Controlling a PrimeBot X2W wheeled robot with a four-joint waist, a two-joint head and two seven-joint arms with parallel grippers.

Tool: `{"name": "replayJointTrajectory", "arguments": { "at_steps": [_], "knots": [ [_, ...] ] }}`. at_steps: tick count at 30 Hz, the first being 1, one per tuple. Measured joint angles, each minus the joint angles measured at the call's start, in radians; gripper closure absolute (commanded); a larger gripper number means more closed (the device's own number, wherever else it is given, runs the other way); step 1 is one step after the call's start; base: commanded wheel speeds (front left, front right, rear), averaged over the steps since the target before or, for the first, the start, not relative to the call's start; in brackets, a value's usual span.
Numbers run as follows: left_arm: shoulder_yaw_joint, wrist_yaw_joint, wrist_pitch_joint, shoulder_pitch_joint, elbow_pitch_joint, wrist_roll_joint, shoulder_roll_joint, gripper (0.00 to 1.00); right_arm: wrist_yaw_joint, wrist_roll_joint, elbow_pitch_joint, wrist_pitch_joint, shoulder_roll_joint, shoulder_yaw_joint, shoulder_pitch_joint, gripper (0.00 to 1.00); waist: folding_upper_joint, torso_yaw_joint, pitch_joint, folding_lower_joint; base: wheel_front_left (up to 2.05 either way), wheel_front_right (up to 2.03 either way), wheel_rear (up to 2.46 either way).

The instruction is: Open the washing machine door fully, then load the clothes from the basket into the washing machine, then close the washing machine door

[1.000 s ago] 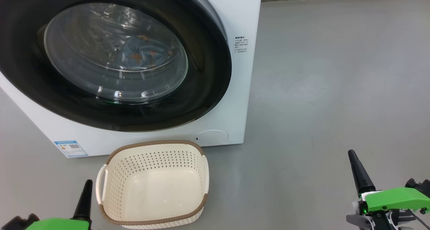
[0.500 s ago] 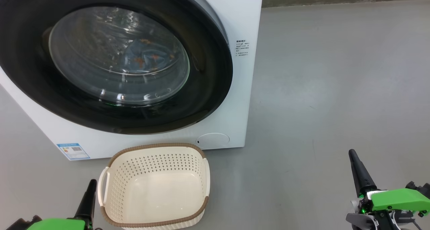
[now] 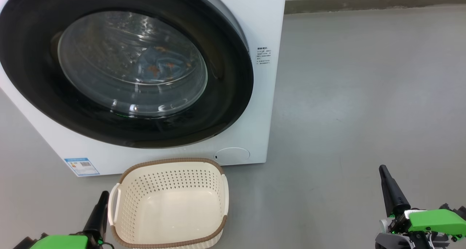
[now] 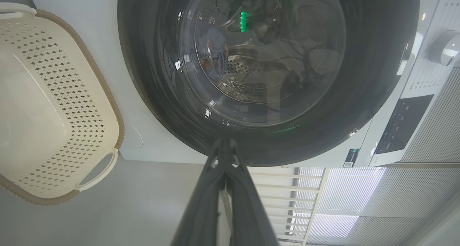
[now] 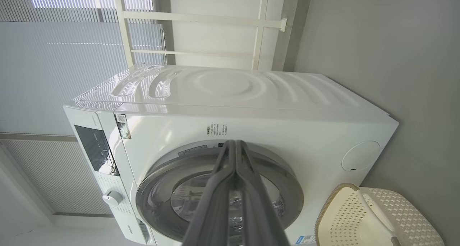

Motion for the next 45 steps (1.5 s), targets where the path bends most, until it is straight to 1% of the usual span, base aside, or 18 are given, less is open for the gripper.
{"name": "replayJointTrajectory", "arguments": {
  "at_steps": [3, 45],
  "knots": [
    [0.0, 0.0, 0.001, 0.0, 0.001, -0.015, -0.001, 1.0, 0.0, 0.022, -0.001, 0.004, 0.003, -0.003, 0.0, 1.0, 0.0, 0.001, -0.002, 0.0, 0.0, 0.0, 0.0],
    [0.001, 0.0, 0.001, -0.001, 0.001, -0.015, -0.002, 1.0, 0.0, 0.022, -0.001, 0.012, 0.008, -0.012, 0.0, 1.0, 0.0, 0.001, -0.002, 0.0, 0.0, 0.0, 0.0]
  ]
}}
